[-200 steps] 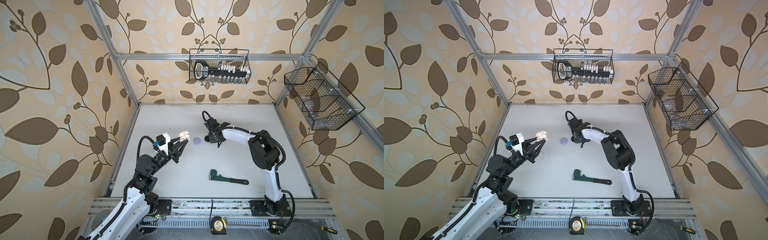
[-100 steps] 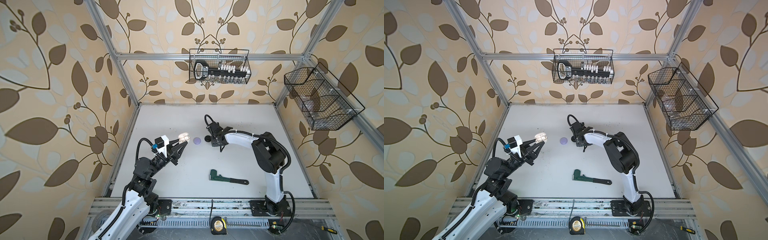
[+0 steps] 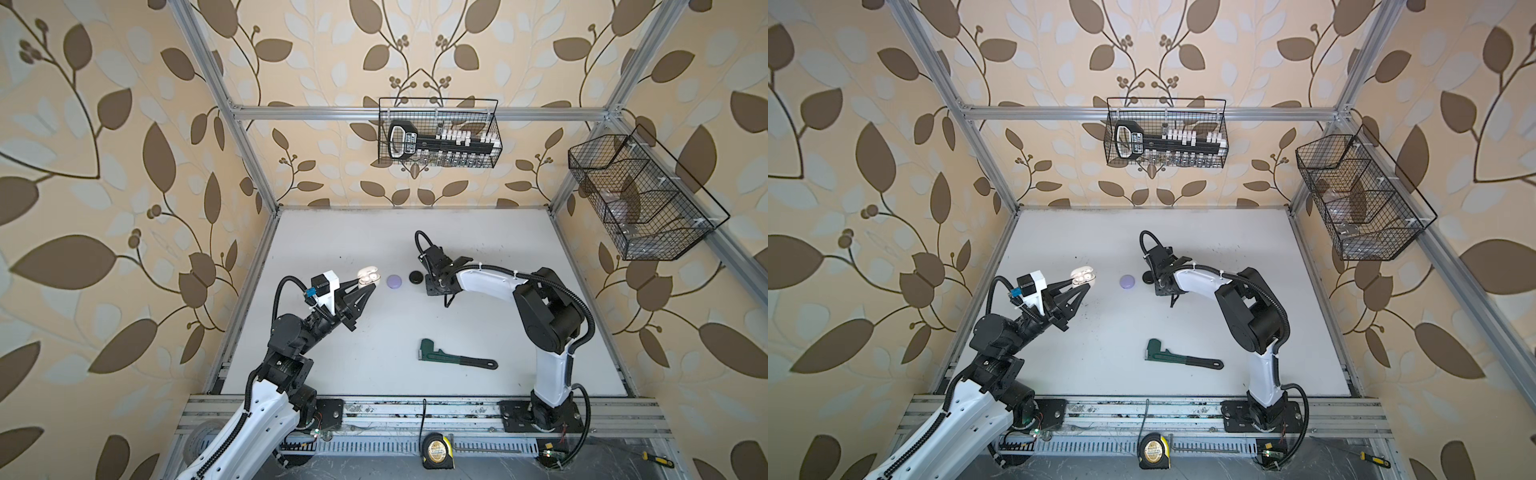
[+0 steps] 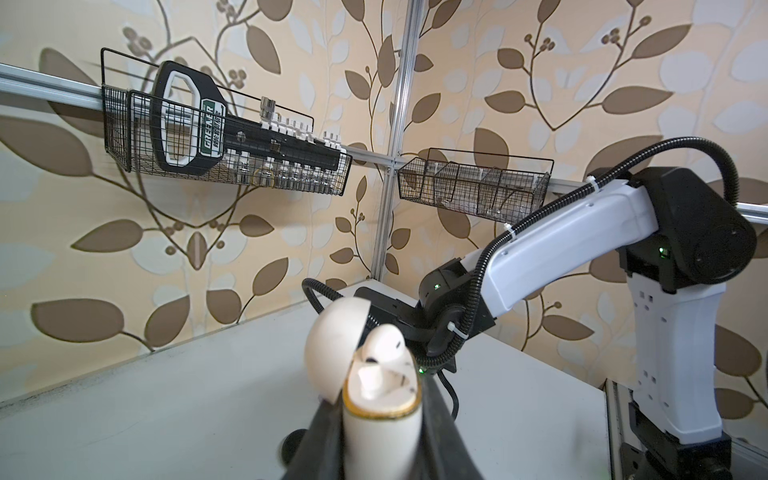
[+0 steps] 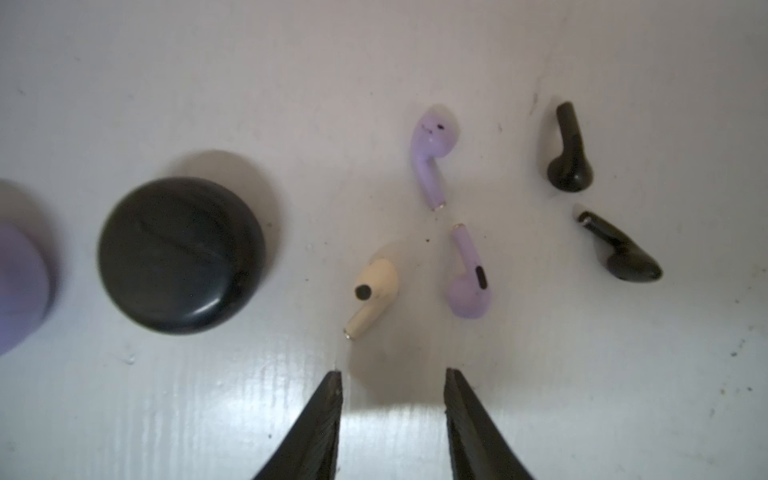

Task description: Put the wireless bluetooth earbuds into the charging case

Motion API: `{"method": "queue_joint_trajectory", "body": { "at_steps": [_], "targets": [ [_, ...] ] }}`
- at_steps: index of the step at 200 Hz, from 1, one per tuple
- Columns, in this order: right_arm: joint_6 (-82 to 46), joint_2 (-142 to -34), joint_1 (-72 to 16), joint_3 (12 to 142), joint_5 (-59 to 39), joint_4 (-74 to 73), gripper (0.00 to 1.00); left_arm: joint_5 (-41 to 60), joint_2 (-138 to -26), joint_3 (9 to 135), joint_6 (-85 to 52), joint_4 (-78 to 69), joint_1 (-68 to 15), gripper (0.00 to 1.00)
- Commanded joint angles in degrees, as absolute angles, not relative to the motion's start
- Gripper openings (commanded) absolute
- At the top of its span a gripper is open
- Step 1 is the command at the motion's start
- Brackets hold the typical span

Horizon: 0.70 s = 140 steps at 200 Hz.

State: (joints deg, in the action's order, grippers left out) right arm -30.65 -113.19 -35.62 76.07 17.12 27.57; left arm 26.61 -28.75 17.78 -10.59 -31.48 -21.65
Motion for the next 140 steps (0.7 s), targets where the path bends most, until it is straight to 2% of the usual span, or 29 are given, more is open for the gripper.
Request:
{"method": "queue_joint_trajectory", "body": {
  "at_steps": [1, 59, 104, 140],
  "targets": [
    [-31.7, -114.5, -35.6, 79.9, 14.4, 27.3, 0.43, 27.7, -28.5, 17.7, -10.3, -34.4, -21.2, 0.00],
    [-32.7, -118.9, -35.0, 83.0, 14.5, 27.9, 0.44, 28.1, -28.7, 17.7, -10.5, -34.5, -21.2, 0.00],
    [-32.5, -118.1, -34.6, 81.4, 18.1, 28.3, 0.44, 28.3, -28.4, 17.8, -10.5, -34.2, -21.2, 0.00],
    [-32.3, -118.6, -34.3, 80.6, 17.1, 26.4, 0.44, 28.7, -30.0, 17.8, -11.1, -36.2, -21.2, 0.00]
  ]
}}
